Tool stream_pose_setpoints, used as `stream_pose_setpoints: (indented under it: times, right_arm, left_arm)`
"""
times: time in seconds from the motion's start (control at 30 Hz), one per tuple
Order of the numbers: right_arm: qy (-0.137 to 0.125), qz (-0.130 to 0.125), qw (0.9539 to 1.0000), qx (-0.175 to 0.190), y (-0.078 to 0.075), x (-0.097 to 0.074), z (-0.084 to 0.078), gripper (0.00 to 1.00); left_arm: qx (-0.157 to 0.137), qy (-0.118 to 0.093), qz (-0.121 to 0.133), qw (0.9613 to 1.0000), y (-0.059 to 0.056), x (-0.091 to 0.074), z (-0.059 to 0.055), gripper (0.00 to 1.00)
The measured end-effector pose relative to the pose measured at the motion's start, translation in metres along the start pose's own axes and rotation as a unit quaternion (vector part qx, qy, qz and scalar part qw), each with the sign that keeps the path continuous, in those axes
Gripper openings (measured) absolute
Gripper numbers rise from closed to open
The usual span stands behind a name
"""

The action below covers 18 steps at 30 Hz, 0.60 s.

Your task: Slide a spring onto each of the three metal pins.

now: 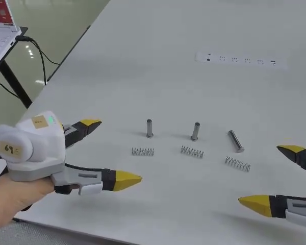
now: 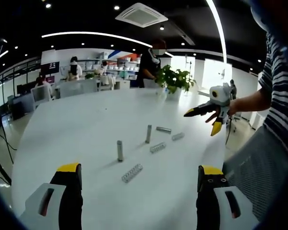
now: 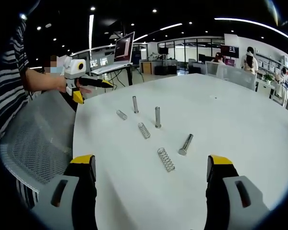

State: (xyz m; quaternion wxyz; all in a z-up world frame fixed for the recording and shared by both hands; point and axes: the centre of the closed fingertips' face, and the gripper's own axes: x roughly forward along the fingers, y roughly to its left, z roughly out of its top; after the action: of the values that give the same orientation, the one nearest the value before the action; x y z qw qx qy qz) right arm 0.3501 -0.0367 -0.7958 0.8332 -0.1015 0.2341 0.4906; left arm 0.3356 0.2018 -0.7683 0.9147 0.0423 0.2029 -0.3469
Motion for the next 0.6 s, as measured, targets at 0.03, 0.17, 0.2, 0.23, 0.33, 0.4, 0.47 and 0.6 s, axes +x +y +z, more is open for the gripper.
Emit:
stream_pose_setpoints:
  times: [0.03, 0.17, 0.2, 0.23, 0.33, 0.4, 0.47, 0.6]
  right_arm:
    - [0.0, 0.0, 1.0, 0.0, 0.0001, -0.0001, -0.0001, 0.97]
    - [0.0, -0.001, 1.0, 0.001, 0.0006, -0.0003, -0.0008, 0.97]
    - [0.0, -0.001, 1.0, 0.001, 0.0007, -0.0003, -0.0008, 0.97]
    - [0.0, -0.001, 1.0, 0.0, 0.0008, -0.0004, -0.0007, 0.97]
    - [0.001, -0.001, 1.0, 0.0, 0.0006, -0.0003, -0.001, 0.97]
    - [0.0, -0.001, 1.0, 0.0, 0.0007, -0.0002, -0.0007, 0.96]
    - [0.0, -0.001, 1.0, 0.0, 0.0009, -0.0001, -0.0004, 0.96]
    - [0.0, 0.0, 1.0, 0.0, 0.0013, 0.0004, -0.0004, 0.96]
  left_arm:
    - [0.0, 0.001, 0.0, 1.0, 0.0, -0.0001, -0.0003, 0.98]
    - [0.0, 0.002, 0.0, 1.0, -0.0003, -0.0009, -0.0013, 0.98]
    - [0.0, 0.002, 0.0, 1.0, -0.0002, -0.0011, -0.0013, 0.98]
    - [0.0, 0.002, 0.0, 1.0, -0.0002, -0.0012, -0.0016, 0.98]
    - [0.0, 0.003, 0.0, 1.0, -0.0003, -0.0015, -0.002, 0.98]
    - [0.0, 0.002, 0.001, 1.0, -0.0003, -0.0018, -0.0017, 0.98]
    - [-0.001, 0.002, 0.001, 1.0, -0.0001, -0.0019, -0.0018, 0.98]
    - [-0.002, 0.004, 0.001, 1.0, 0.0, -0.0019, -0.003, 0.98]
